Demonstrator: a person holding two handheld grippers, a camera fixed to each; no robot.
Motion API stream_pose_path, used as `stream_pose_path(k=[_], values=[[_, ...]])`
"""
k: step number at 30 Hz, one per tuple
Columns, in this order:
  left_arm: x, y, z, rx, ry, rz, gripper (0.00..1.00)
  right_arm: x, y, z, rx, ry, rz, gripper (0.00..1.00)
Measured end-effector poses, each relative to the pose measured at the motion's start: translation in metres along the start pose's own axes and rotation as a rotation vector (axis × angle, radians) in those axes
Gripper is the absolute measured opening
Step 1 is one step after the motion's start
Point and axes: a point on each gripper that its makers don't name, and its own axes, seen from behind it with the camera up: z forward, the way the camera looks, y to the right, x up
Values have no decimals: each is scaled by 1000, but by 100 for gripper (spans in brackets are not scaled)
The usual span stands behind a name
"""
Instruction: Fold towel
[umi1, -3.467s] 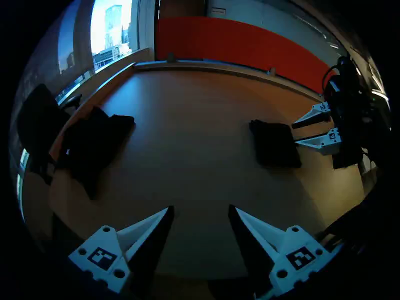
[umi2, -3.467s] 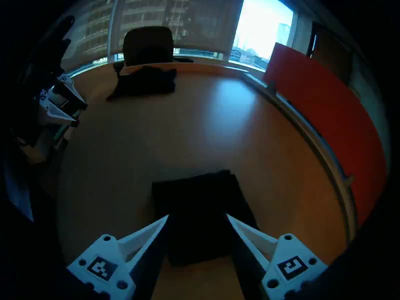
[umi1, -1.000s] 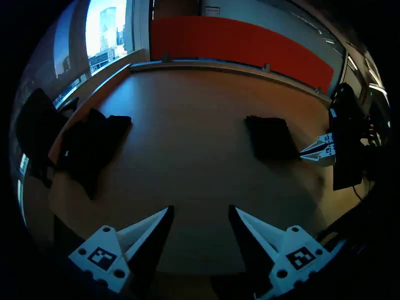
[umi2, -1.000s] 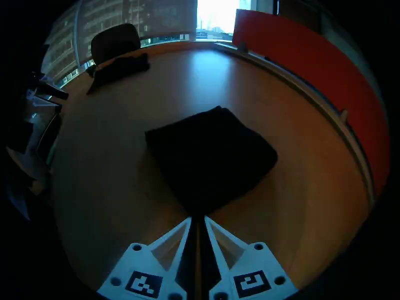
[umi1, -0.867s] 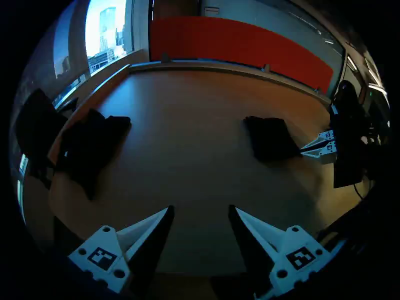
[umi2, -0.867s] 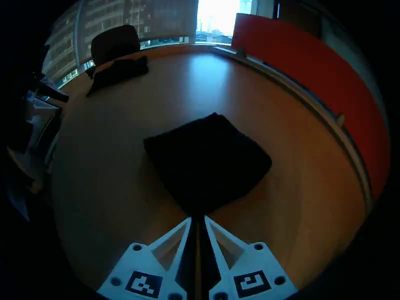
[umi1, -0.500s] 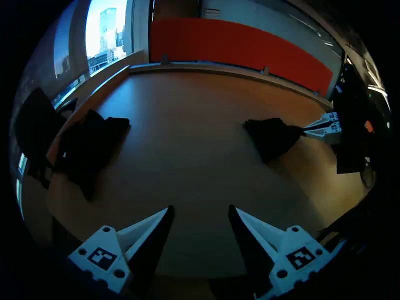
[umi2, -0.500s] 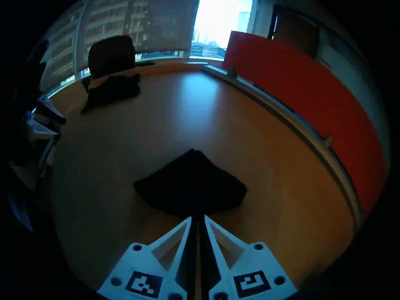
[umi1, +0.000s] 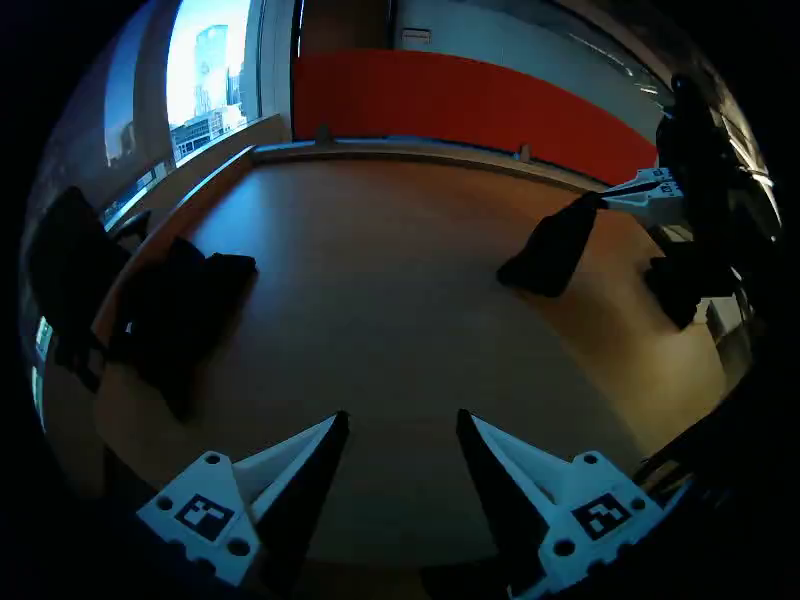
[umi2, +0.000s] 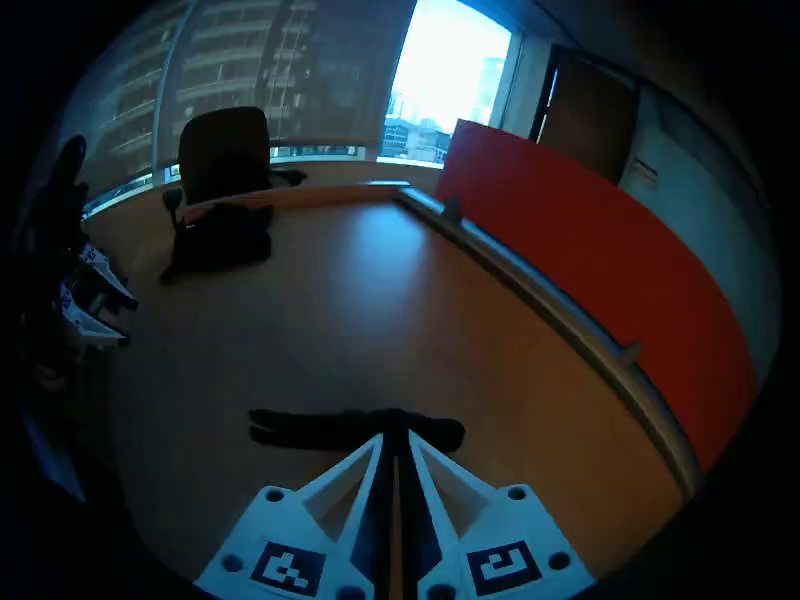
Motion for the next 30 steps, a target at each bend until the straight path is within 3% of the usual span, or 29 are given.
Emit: stream_pose_path(k=[6,11,23,30], values=[[6,3,-1,-9,15,6,80,25,16,-12,-27,43,4,2],[10,5,-2,-20,24,17,80,30,35,-28,-66,48,9,2],[15,14,0,-48,27,45,80,16,85,-72,-157,36,45,2],[18,19,3,-62,24,60,80,-6,111,-100,-201,2,71,2]])
